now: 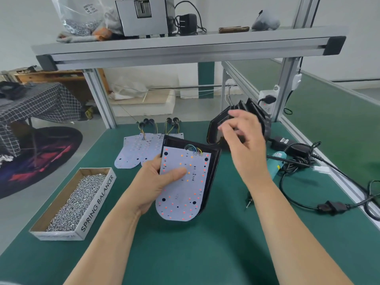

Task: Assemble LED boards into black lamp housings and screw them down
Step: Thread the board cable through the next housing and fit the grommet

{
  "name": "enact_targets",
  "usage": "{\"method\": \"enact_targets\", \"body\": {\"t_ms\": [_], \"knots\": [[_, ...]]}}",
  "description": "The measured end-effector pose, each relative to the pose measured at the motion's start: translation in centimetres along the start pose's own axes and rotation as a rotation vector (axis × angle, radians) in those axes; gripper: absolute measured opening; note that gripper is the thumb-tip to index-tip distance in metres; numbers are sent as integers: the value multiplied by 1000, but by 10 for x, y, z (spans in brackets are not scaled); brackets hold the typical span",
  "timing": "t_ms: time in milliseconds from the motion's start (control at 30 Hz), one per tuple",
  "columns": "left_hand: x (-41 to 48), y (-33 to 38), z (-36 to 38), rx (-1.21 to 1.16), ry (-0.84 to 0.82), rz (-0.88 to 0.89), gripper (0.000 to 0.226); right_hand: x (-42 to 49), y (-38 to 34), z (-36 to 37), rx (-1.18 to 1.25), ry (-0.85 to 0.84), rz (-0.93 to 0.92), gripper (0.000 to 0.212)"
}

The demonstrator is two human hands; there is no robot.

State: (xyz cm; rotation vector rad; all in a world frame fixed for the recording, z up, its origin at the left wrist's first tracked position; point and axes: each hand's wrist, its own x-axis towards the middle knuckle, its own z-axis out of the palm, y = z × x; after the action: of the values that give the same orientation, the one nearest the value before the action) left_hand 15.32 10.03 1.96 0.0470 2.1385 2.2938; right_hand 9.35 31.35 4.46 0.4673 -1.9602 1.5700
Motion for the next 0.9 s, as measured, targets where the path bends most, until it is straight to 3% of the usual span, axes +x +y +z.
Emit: {"method": "enact_targets", "body": {"t_ms": [133,267,433,533,600,733,800,900], "knots": [[-3,-12,7,-23,-15,0,30,-26,-16,-9,-230,-177,-204,13],[-6,-19,12,-59,-35,-2,30,-34,-5,-10,-466,-363,-115,22],[-7,-27,16,37,0,18,27,-40,0,-8,-238,-324,59,6],[-10,-30,21,144,48,73,28,-41,-2,-6,-146,-289,189,6],[-12,-30,25,181,81,90,19,-40,-2,-5,-140,-275,188,6],[-6,-40,26,191,217,203,20,-40,1,-1,-163,-266,123,7],[-4,-43,28,204,298,216,29,-43,3,-1,-168,-273,81,10],[-4,-47,26,166,322,209,62,-47,8,-2,-176,-280,21,11]]}}
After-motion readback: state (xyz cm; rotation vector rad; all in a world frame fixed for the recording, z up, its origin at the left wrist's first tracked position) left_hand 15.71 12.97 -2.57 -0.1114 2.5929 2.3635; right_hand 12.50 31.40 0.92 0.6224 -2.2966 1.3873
